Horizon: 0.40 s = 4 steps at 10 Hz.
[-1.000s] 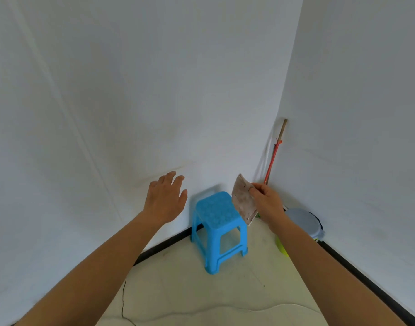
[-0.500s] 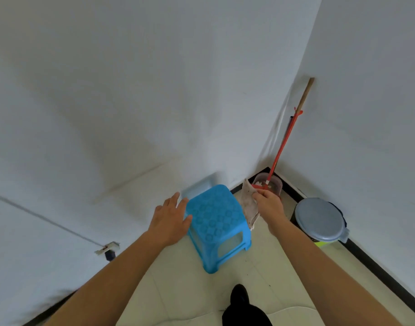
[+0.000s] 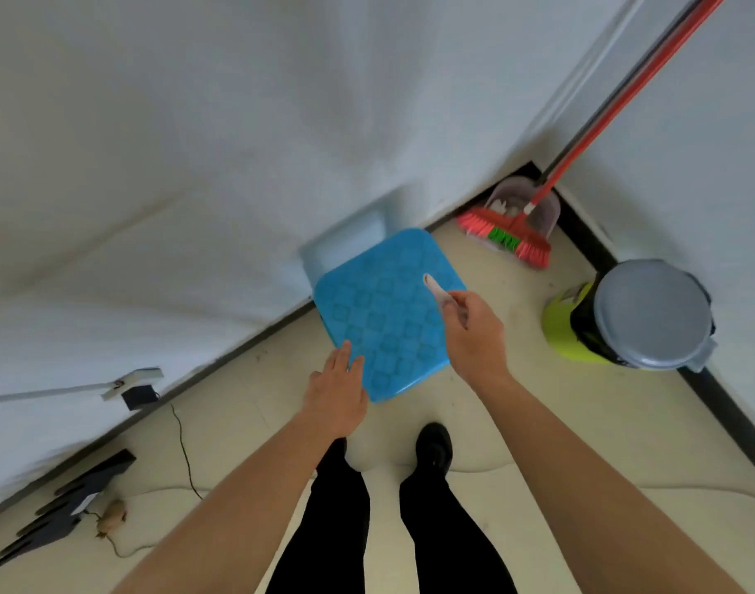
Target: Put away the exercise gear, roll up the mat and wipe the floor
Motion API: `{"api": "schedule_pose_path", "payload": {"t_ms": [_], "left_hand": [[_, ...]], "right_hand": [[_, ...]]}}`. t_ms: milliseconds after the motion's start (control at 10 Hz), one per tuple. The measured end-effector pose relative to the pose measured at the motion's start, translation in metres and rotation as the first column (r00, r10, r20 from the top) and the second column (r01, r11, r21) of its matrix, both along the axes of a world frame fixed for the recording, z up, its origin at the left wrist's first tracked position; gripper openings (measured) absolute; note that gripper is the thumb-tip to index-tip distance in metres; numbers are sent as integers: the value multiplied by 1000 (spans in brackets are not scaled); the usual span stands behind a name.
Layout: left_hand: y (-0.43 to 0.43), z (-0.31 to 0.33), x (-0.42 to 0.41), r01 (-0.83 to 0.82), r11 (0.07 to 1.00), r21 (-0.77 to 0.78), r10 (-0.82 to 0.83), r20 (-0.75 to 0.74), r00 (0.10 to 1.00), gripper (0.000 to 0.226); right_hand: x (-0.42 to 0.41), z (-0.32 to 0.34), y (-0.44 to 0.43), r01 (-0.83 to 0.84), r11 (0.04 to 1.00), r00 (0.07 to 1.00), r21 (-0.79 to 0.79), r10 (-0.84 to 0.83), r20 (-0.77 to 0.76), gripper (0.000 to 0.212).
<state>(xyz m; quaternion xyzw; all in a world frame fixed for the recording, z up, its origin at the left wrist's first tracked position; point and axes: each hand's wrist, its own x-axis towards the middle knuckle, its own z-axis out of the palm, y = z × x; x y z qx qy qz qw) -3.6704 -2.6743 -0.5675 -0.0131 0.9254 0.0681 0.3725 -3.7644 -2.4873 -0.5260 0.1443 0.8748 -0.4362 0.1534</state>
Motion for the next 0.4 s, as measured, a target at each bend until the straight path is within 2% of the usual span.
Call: {"api": "schedule_pose_path", "payload": {"t_ms": [100,200,300,400], "left_hand": [[-6,-48,1,71,997,-15,-70,54,996,63],[-13,-70,8,87,996,29,-89,93,992,67],[-21,-70,10,125,991,46,-129,109,986,65],[-31,-54,-3,160,987,6,-159,108,981,59]], "right_hand": [[17,-69,-17,-311,929,949,199,315,15,33],[50,-123,-14,-709,607,705,359,637,314,47],[63,-130,-8,-761,522,645,385,675,358,55],[45,-107,-6,-775,505,631,379,642,434,53]]}}
